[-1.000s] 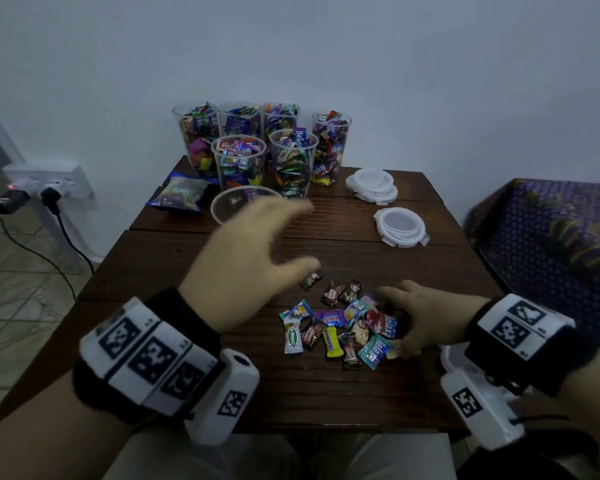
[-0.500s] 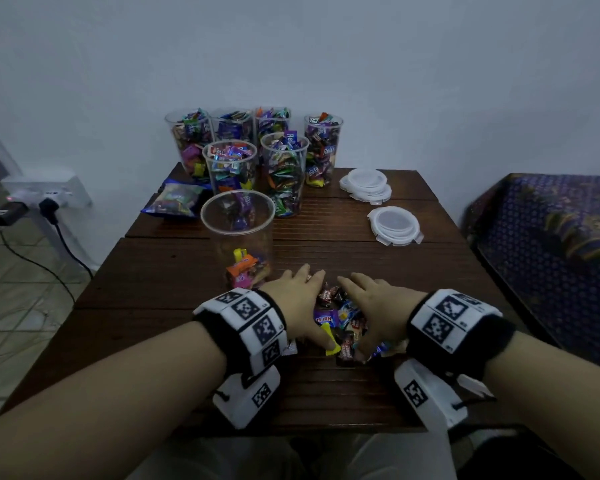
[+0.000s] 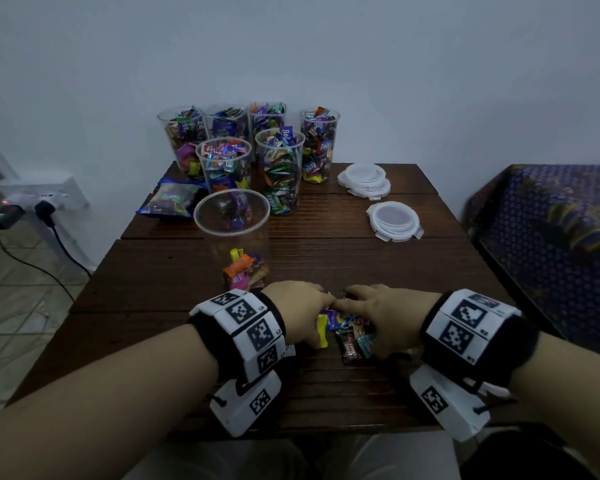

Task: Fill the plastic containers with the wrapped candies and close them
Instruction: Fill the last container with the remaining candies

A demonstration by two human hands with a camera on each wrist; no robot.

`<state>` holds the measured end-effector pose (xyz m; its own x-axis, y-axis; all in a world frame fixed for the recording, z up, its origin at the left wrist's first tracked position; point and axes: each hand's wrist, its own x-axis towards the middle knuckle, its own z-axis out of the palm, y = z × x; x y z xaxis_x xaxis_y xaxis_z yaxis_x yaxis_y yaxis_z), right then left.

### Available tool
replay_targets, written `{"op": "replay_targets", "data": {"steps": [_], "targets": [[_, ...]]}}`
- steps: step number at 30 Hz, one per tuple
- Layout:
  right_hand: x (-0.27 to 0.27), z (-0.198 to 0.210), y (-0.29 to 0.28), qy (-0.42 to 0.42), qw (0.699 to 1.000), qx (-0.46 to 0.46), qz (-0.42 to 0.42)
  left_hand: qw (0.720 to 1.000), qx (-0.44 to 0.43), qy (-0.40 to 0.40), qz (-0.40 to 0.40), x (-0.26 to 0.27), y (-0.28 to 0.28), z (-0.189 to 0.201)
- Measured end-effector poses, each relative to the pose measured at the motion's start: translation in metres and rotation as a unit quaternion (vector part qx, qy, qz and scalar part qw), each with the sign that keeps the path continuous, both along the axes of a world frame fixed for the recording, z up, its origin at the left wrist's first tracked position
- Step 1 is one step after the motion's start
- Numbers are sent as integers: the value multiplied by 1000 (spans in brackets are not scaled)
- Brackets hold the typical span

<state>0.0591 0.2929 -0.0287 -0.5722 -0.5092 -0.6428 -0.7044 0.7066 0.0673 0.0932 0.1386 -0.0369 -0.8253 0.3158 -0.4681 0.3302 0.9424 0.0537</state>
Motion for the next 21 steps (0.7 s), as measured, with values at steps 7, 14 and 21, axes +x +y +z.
{"op": "replay_targets", "data": {"steps": [7,14,21], "targets": [[4,-5,1,21,998,-59,7,999,32,33,24,0,3,-6],[2,-9,-3,54,996,-73,-5,995,66,53,54,0,2,-7],[-2,-7,-8,47,996,-80,-11,992,85,56,73,-7,0,-8]]}}
